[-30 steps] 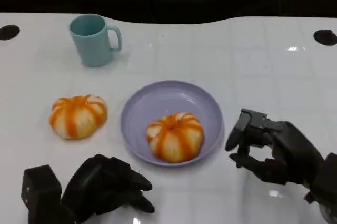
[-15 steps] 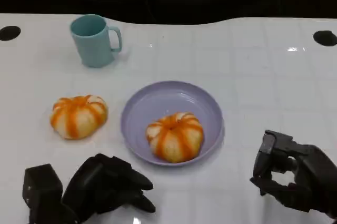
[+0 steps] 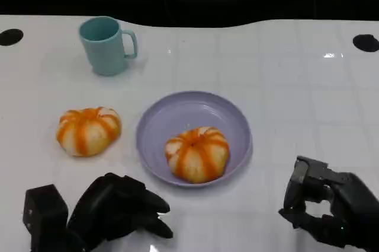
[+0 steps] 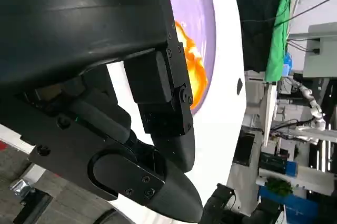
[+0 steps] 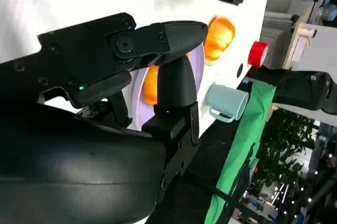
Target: Grasp the bread from the table and place it into the plate.
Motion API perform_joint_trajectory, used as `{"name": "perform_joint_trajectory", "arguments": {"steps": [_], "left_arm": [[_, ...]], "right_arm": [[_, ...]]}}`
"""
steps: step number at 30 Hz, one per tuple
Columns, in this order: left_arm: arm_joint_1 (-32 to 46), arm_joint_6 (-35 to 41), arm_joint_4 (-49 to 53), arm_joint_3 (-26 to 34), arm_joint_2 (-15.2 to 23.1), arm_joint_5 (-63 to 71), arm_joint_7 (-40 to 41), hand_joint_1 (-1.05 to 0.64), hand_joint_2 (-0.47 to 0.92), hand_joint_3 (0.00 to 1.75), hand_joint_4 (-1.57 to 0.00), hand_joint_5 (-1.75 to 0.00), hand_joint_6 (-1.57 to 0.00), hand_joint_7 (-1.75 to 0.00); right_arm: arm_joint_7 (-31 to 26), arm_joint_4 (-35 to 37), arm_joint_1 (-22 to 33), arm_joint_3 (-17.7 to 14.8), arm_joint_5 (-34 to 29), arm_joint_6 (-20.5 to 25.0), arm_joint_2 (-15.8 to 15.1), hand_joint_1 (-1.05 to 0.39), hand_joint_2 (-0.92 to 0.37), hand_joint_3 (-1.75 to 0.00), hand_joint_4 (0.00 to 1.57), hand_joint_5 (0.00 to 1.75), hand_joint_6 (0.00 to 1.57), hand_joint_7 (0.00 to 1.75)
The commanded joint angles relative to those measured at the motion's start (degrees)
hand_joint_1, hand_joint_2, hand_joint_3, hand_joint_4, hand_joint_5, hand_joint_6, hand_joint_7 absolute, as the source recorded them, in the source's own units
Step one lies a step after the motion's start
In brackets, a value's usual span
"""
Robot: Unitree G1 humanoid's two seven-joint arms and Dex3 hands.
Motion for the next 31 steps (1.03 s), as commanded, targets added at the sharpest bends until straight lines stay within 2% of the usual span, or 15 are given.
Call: {"name": "perform_joint_trajectory", "arguments": {"steps": [1, 12, 31], "left_arm": [[-0.32, -0.25, 0.83, 0.76, 1.39, -0.40, -0.26, -1.05, 0.78, 0.00, -1.57, -0.20, -1.56, -0.01], [-1.71, -1.34, 2.68, 1.14, 1.45, 0.28, 0.10, -1.05, 0.79, 0.01, -1.57, -0.22, -1.56, 0.00], [-1.72, -0.98, 3.63, 1.06, 1.21, 0.33, 0.32, -1.05, 0.77, 0.00, -1.57, -0.23, -1.57, -0.01]], "right_arm": [[-0.82, 2.34, -0.86, 0.16, -0.45, -2.42, 0.16, -0.41, -0.92, -0.17, 0.74, 1.75, 0.56, 1.75], [-1.86, 5.90, -2.64, -0.04, -0.78, -3.61, 0.36, -0.43, -0.92, -0.16, 0.74, 1.75, 0.57, 1.75], [-2.20, 10.30, -3.33, 0.18, -1.31, -8.85, 0.43, -0.44, -0.92, -0.16, 0.76, 1.75, 0.59, 1.75]]}}
